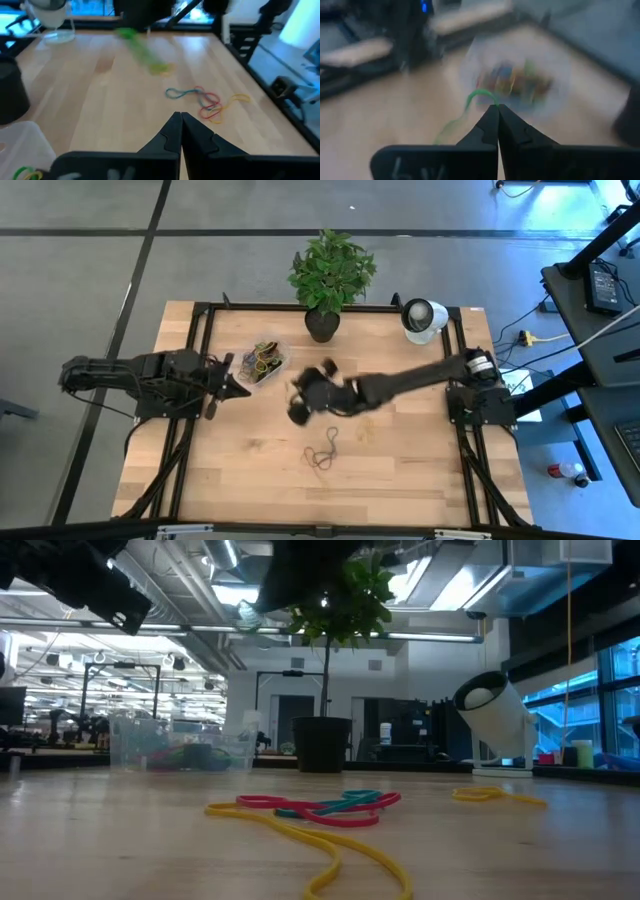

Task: Pick and place rubber bands into bin
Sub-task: Put the green rubber band into the transparent bin, then put the red rubber band into the transparent bin

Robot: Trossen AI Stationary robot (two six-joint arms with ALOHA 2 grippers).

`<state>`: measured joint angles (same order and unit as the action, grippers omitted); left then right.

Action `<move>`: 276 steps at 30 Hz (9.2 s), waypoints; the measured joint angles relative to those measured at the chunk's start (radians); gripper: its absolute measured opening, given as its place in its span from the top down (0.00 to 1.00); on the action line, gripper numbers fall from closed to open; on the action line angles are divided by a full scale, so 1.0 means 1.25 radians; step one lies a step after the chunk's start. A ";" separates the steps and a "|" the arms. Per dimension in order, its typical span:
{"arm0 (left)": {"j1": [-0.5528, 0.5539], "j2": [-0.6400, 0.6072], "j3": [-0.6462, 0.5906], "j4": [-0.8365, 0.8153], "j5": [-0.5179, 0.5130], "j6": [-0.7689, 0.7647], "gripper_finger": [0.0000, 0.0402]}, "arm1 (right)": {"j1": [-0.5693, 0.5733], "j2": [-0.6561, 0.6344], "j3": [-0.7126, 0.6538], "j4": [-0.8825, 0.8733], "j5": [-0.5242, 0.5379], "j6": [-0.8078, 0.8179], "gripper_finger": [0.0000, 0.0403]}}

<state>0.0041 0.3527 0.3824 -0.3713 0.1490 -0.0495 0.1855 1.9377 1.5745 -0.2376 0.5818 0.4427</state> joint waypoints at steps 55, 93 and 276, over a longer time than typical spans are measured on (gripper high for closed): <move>-0.107 0.064 0.002 -0.047 -0.122 -0.055 1.00 | -0.095 0.113 0.196 -0.211 -0.233 -0.121 0.97; -0.366 1.006 0.505 0.181 -0.364 -0.223 0.97 | 0.180 -0.810 -0.891 0.080 -0.230 0.155 0.98; -0.238 1.046 0.822 -0.055 -0.374 -0.079 1.00 | 0.236 -0.797 -0.890 0.085 -0.167 0.121 0.96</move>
<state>-0.2930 1.6596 1.4094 -0.4402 -0.3191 -0.1479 0.4808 0.9408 0.4622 -0.1309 0.3735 0.5938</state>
